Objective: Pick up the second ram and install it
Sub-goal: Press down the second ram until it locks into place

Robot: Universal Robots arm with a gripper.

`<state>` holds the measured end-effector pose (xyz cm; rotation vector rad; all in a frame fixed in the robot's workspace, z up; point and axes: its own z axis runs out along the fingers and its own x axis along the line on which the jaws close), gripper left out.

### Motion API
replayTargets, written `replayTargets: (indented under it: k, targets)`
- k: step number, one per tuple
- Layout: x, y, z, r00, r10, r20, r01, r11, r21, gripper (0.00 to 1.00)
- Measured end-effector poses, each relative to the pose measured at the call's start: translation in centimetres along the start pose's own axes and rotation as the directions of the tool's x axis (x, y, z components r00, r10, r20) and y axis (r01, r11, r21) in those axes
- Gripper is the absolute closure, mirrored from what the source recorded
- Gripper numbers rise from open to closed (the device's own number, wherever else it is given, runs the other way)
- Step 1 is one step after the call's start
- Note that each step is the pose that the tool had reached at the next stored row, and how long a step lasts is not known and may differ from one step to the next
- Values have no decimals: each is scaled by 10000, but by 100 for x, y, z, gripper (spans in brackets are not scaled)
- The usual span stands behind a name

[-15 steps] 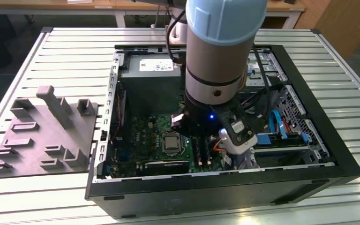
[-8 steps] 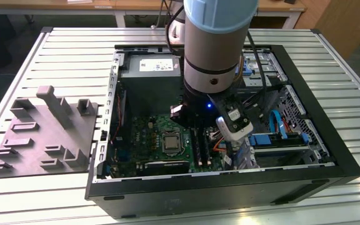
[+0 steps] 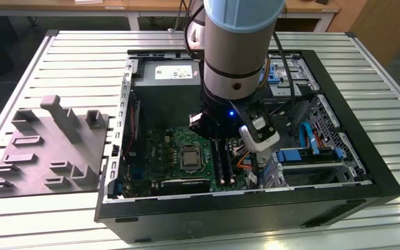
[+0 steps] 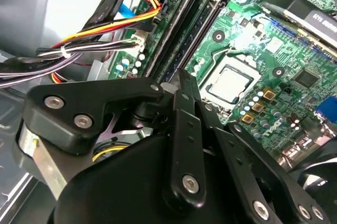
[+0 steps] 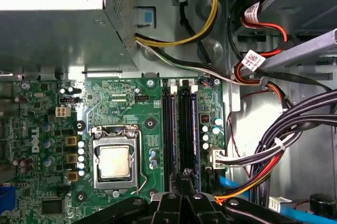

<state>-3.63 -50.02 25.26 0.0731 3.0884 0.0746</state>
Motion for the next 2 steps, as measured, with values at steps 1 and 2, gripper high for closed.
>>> replayTargets:
  k: [1,2]
  targets:
    - [0,0,0,10000,0,0,0,10000,0,90]
    - [0,1,0,10000,0,0,0,10000,0,90]
